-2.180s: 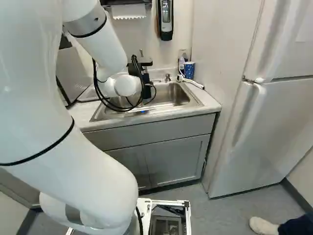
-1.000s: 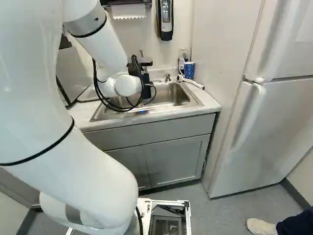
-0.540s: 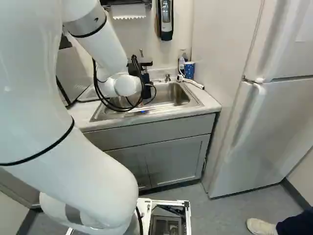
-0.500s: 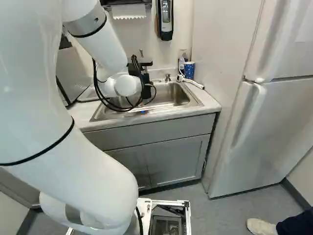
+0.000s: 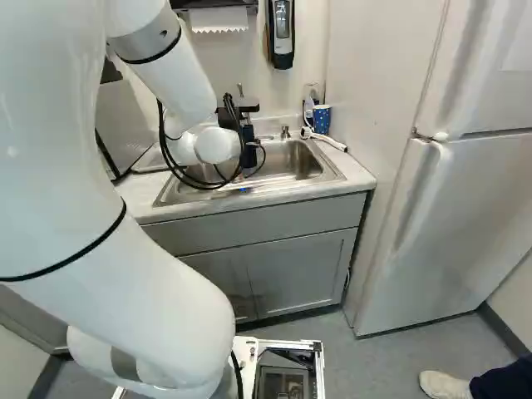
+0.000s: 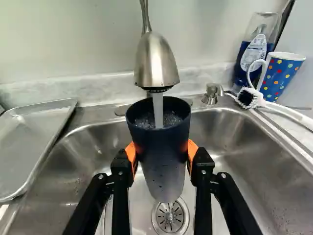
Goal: Rinse the cup and place it in the tray
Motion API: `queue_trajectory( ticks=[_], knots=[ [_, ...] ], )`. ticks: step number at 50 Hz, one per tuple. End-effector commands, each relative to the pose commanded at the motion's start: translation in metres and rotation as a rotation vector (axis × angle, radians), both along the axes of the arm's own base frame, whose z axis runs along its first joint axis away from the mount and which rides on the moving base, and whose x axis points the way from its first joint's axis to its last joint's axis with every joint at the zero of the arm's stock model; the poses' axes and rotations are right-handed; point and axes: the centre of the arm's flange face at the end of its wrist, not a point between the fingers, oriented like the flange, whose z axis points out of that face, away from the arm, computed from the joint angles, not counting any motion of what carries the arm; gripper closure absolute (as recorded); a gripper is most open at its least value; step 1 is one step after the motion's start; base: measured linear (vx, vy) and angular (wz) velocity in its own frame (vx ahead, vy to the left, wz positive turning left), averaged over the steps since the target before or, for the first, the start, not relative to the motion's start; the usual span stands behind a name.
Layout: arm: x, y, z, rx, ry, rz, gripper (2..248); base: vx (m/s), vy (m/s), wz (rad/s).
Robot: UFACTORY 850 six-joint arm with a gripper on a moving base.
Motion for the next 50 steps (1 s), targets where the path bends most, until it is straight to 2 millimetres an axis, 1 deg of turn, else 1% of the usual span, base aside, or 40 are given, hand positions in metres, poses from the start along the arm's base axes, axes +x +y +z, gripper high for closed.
queue_trajectory(
  ticks=[8, 15, 27, 35, 50],
  knots=[
    [0.003, 0.005, 0.0, 0.0, 0.0, 0.012, 131, 0.0, 0.0, 0.0],
    [0.008, 0.014, 0.0, 0.0, 0.0, 0.032, 131, 0.0, 0.0, 0.0],
    [0.007, 0.031, 0.0, 0.0, 0.0, 0.07, 131, 0.0, 0.0, 0.0],
    [0.001, 0.043, 0.0, 0.0, 0.0, 0.095, 131, 0.0, 0.0, 0.0],
    [-0.017, 0.062, 0.001, 0.0, -0.003, 0.141, 131, 0.0, 0.0, 0.0]
  ],
)
